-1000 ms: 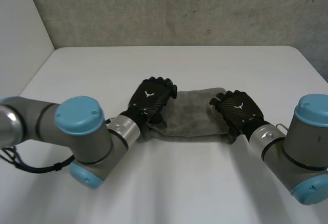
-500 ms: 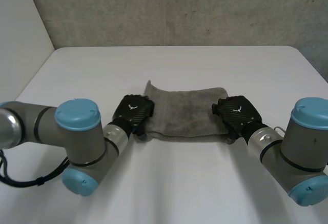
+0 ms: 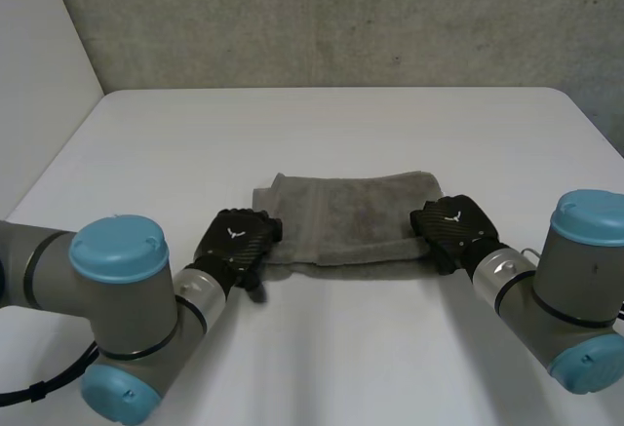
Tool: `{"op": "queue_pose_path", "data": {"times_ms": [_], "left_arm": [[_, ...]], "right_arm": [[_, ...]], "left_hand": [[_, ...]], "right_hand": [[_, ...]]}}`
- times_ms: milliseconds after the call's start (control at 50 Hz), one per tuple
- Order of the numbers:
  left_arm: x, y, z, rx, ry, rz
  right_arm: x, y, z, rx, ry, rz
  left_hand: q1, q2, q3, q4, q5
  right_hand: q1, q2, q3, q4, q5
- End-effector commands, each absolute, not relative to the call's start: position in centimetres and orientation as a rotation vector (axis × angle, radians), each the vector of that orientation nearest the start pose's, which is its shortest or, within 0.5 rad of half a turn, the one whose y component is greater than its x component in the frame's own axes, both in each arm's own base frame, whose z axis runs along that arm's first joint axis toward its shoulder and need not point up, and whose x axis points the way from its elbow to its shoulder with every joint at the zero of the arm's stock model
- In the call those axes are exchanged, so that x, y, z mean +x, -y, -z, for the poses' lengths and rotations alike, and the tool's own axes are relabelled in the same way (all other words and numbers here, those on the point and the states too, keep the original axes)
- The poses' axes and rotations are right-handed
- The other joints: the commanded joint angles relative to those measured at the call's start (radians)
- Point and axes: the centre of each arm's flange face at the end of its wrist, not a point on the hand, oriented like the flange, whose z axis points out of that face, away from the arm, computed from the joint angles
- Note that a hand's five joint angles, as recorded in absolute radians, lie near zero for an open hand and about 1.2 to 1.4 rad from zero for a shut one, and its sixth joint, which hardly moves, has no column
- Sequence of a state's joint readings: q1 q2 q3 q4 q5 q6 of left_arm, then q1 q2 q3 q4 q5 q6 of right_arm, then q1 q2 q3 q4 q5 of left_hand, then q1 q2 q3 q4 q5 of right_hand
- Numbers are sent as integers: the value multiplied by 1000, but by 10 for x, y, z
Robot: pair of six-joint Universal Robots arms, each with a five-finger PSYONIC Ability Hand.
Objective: Fold the towel.
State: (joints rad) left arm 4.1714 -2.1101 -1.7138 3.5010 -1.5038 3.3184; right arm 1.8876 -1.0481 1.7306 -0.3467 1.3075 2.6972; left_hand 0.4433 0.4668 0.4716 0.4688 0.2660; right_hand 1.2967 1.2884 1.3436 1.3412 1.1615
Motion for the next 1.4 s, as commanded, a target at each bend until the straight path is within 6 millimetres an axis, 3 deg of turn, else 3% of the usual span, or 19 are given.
{"op": "queue_pose_path", "data": {"times_ms": [20,160,300,480,540,580,600,640,660,680,700,740,860,940,980,1000,1020,1160,1400], "left_arm": [[-292,216,-124,1051,-2593,1959],[-287,204,-128,1062,-2599,1953],[-285,201,-145,1046,-2563,2019],[-284,215,-184,967,-2443,2202],[-284,224,-200,927,-2394,2270],[-285,227,-206,914,-2371,2298],[-286,230,-212,903,-2347,2331],[-288,232,-218,895,-2327,2358],[-290,235,-223,888,-2305,2383],[-290,235,-224,888,-2304,2383],[-292,237,-229,882,-2286,2408],[-293,239,-234,872,-2271,2434],[-298,245,-249,753,-2327,2544],[-299,247,-251,688,-2385,2574],[-301,249,-252,647,-2421,2599],[-301,249,-252,647,-2421,2600],[-302,250,-252,635,-2433,2603],[-307,254,-235,642,-2498,2548],[-317,252,-194,626,-2697,2403]], "right_arm": [[244,274,-129,-1100,-2204,1737],[221,270,-127,-1139,-2275,1674],[185,273,-124,-1355,-2371,1629],[184,284,-152,-1526,-2312,1750],[209,279,-168,-1575,-2186,1800],[242,266,-184,-1624,-2024,1850],[243,266,-184,-1625,-2024,1850],[279,244,-195,-1691,-1844,1875],[279,244,-195,-1691,-1843,1875],[298,229,-199,-1725,-1743,1872],[298,229,-199,-1726,-1742,1872],[331,197,-190,-1792,-1602,1799],[361,151,-159,-1892,-1490,1630],[362,144,-150,-1907,-1496,1587],[358,143,-149,-1889,-1535,1570],[358,143,-149,-1888,-1536,1570],[356,144,-150,-1864,-1571,1566],[346,148,-171,-1705,-1674,1606],[283,217,-178,-1408,-2027,1616]], "left_hand": [[-21,-45,-50,-47,-18],[-24,-48,-53,-50,-21],[-24,-48,-53,-50,-21],[-147,-170,-175,-172,-144],[-203,-227,-232,-229,-200],[-203,-227,-232,-229,-201],[-206,-230,-235,-232,-203],[-206,-230,-235,-232,-204],[-209,-233,-237,-235,-206],[-209,-233,-237,-235,-206],[-212,-236,-240,-238,-209],[-212,-236,-240,-238,-209],[-215,-239,-243,-241,-212],[-215,-239,-243,-241,-212],[-215,-239,-243,-241,-212],[-215,-239,-243,-241,-212],[-215,-239,-243,-241,-212],[-215,-239,-243,-241,-212],[-215,-239,-243,-241,-212]], "right_hand": [[100,108,53,55,60],[100,108,53,55,60],[100,108,53,55,60],[100,108,53,55,60],[100,108,53,55,60],[100,108,53,55,60],[100,108,53,55,60],[100,108,53,55,60],[100,108,53,55,60],[100,108,53,55,60],[100,108,53,55,60],[100,108,53,55,60],[100,108,53,55,60],[-37,-29,-84,-82,-77],[-793,-785,-840,-838,-833],[-798,-789,-845,-842,-837],[-1059,-1051,-1106,-1104,-1099],[-1122,-1114,-1169,-1167,-1162],[-1122,-1114,-1169,-1167,-1162]]}}
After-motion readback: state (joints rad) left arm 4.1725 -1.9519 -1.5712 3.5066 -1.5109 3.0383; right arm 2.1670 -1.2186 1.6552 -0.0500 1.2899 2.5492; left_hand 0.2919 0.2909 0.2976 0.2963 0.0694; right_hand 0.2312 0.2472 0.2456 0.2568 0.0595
